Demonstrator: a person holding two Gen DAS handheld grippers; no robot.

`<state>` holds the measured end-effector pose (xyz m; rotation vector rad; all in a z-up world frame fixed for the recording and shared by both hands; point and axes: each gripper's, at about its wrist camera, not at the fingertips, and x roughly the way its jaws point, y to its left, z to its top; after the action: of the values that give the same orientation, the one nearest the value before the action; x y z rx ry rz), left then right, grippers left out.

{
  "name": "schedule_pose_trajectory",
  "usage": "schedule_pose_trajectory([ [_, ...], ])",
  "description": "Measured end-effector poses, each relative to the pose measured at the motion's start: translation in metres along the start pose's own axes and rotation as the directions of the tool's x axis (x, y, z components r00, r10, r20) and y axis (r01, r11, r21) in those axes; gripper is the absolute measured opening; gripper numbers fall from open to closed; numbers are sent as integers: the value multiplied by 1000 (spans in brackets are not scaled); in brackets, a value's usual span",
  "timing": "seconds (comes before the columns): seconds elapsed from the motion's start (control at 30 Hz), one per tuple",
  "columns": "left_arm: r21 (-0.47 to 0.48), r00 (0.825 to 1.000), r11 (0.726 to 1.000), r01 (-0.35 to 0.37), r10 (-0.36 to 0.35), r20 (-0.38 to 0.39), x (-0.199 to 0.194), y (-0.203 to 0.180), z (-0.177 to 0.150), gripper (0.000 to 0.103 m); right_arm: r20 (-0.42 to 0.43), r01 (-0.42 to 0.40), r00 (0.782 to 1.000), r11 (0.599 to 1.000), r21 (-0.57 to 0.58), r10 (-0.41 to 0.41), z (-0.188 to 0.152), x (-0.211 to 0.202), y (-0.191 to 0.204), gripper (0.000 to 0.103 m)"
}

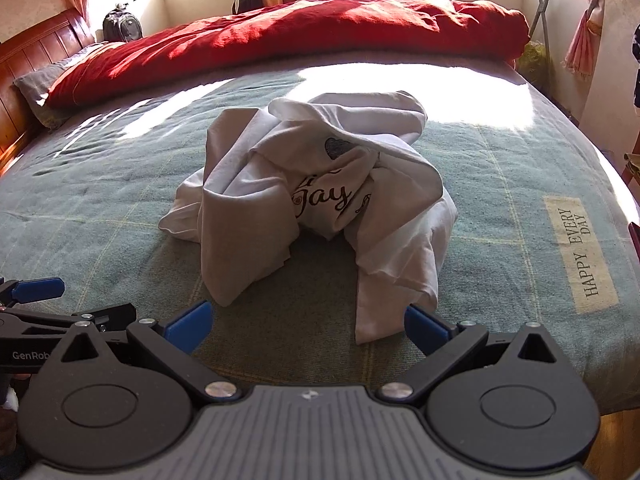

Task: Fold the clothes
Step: 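Move the right tool down onto the white T-shirt and grasp its edge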

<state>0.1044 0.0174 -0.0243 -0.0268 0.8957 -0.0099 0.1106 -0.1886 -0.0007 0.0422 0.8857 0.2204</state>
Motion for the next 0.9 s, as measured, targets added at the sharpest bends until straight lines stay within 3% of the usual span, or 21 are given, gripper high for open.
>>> schedule_pose_trajectory([
  [0.4,5,1000,1000,20,-19,-2,25,1,34,102,-16,26,1000,1000,-13,-27,37,27,-6,103],
  [0.7,-23,999,999,21,-22,-36,48,12,43,102,48,131,991,987,-89,-127,92,39,-18,103],
  [0.9,-39,998,999,21,-23,-52,62,18,48,102,0,203,979,969,-143,-205,116,83,-26,103],
])
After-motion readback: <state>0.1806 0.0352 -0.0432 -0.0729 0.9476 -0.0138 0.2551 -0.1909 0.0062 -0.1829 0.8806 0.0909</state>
